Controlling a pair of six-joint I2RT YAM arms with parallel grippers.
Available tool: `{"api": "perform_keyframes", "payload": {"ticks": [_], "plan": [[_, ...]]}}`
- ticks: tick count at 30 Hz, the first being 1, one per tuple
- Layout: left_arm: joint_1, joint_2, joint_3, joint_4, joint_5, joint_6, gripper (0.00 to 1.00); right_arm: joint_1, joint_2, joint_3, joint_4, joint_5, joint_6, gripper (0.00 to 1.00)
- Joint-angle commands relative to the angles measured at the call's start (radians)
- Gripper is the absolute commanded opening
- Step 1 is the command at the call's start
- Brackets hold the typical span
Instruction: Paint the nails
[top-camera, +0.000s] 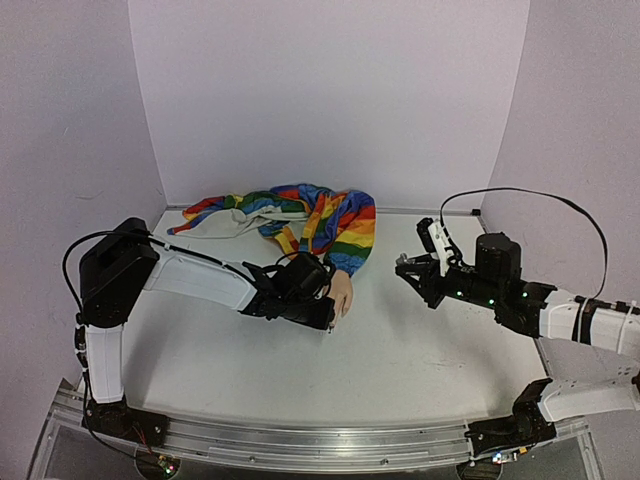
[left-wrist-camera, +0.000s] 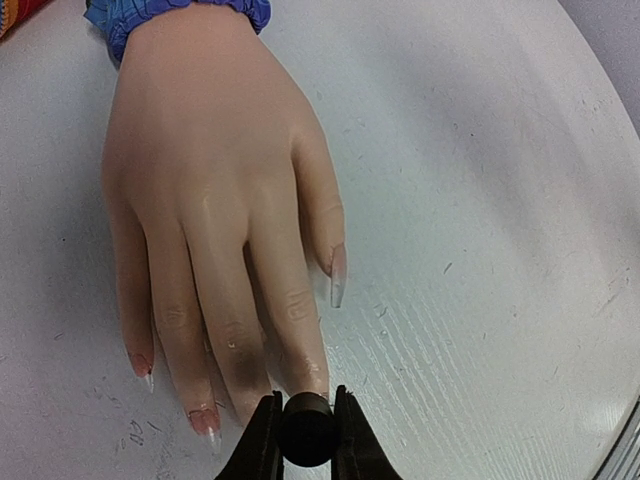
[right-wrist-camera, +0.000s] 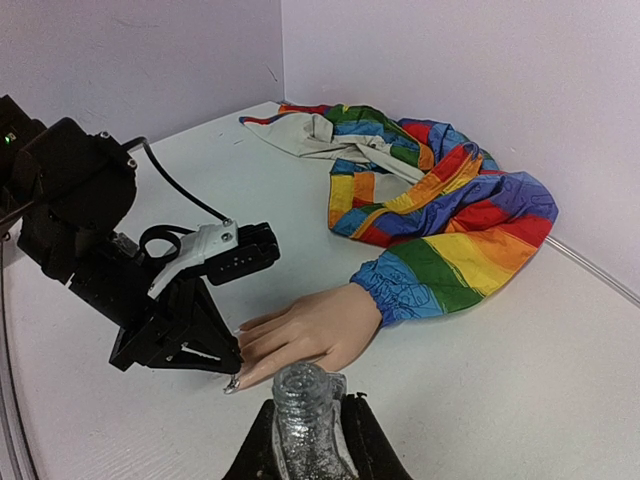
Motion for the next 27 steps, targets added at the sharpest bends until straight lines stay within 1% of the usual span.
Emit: {"api": "perform_keyframes", "payload": {"ticks": [1, 7, 11, 18, 23, 27], "plan": [[0.002, -0.029, 0.022, 0.031, 0.016, -0.002, 0.0, -0.004, -0.005, 0.013, 0.063, -0.016, -0.003, 0.0], [0.002, -0.065, 0.001, 0.032, 0.029, -0.005, 0.0, -0.004, -0.006, 0.013, 0.063, -0.019, -0.004, 0.0], [0.001, -0.122, -0.025, 0.03, 0.039, -0.005, 0.0, -0.003, -0.006, 0.014, 0.063, -0.018, -0.005, 0.0], [0.002, -0.278, -0.082, 0.024, 0.067, -0.02, 0.0, -0.003, -0.016, 0.019, 0.062, -0.018, -0.004, 0.0], [0.002, -0.402, -0.116, 0.021, 0.145, 0.017, 0.0, -0.003, -0.011, 0.039, 0.035, -0.042, -0.005, 0.0], [0.004, -0.505, -0.113, 0.009, 0.217, 0.063, 0.0, -0.004, 0.018, 0.092, -0.018, -0.106, 0.016, 0.0]]}}
